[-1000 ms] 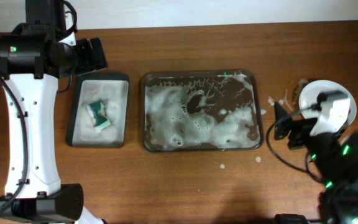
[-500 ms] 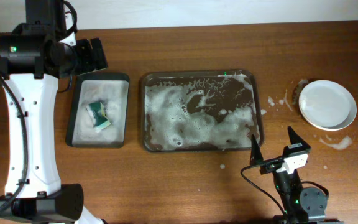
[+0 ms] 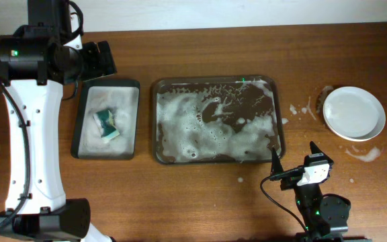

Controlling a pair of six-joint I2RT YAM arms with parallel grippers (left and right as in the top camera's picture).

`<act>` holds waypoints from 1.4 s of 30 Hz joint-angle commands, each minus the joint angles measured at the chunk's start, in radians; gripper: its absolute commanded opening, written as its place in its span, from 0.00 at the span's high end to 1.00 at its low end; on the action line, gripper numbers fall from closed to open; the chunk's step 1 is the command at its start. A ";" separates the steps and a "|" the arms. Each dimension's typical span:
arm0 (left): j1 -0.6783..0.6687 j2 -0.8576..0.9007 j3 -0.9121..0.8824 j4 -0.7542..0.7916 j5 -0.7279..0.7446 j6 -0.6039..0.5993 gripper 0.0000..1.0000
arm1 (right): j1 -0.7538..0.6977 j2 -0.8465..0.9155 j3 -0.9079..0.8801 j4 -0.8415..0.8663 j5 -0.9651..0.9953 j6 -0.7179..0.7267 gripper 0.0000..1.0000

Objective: Clean dirty plates on tray and stack at the side

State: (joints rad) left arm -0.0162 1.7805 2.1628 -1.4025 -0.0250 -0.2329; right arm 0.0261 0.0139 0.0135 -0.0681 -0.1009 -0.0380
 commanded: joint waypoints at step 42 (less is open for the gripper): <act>0.055 -1.728 -2.073 1.224 -0.042 0.223 0.01 | 0.006 -0.008 -0.008 -0.004 0.016 0.005 0.02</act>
State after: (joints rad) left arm 0.0082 0.0895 0.1146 -0.1928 -0.0631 -0.1135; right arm 0.0261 0.0120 0.0128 -0.0685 -0.0937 -0.0372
